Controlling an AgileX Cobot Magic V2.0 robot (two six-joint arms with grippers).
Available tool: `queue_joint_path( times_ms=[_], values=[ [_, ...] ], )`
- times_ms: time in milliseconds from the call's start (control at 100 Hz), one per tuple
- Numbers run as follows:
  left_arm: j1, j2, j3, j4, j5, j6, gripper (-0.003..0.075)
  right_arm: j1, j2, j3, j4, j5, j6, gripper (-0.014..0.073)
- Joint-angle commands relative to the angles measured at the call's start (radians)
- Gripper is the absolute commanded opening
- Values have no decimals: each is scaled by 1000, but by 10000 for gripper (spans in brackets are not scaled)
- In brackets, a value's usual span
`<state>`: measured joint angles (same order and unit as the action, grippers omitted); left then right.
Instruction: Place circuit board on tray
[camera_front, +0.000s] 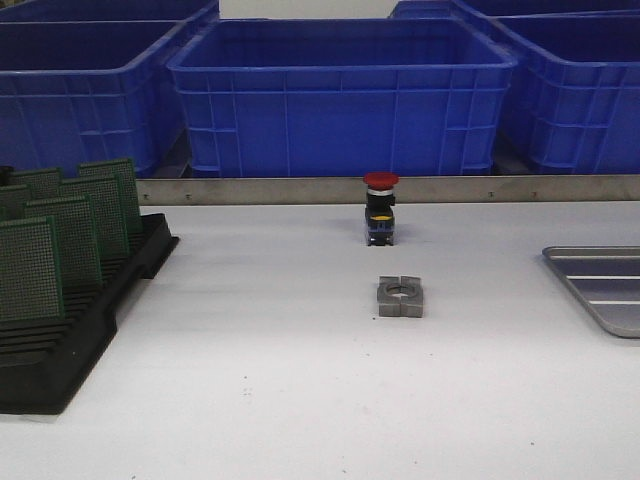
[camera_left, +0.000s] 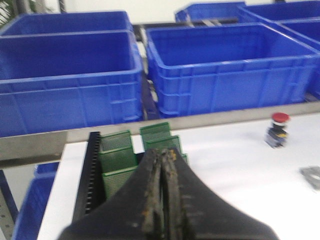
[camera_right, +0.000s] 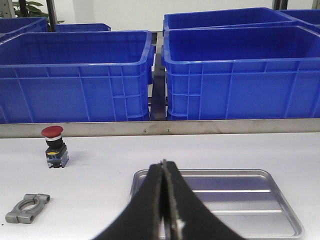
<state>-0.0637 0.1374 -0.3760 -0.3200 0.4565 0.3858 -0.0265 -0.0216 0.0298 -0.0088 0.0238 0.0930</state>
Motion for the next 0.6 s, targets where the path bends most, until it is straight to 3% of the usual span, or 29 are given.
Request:
queue_joint_path(
  times_ms=[0, 340, 590],
  values=[
    [-9, 118, -154, -14, 79, 0, -18, -1, -6, 4, 2, -81, -1, -60],
    [-9, 563, -633, 34, 474, 22, -19, -1, -6, 4, 2, -81, -1, -60],
    [-9, 730, -741, 68, 577, 23, -18, -1, -6, 4, 2, -81, -1, -60]
  ],
)
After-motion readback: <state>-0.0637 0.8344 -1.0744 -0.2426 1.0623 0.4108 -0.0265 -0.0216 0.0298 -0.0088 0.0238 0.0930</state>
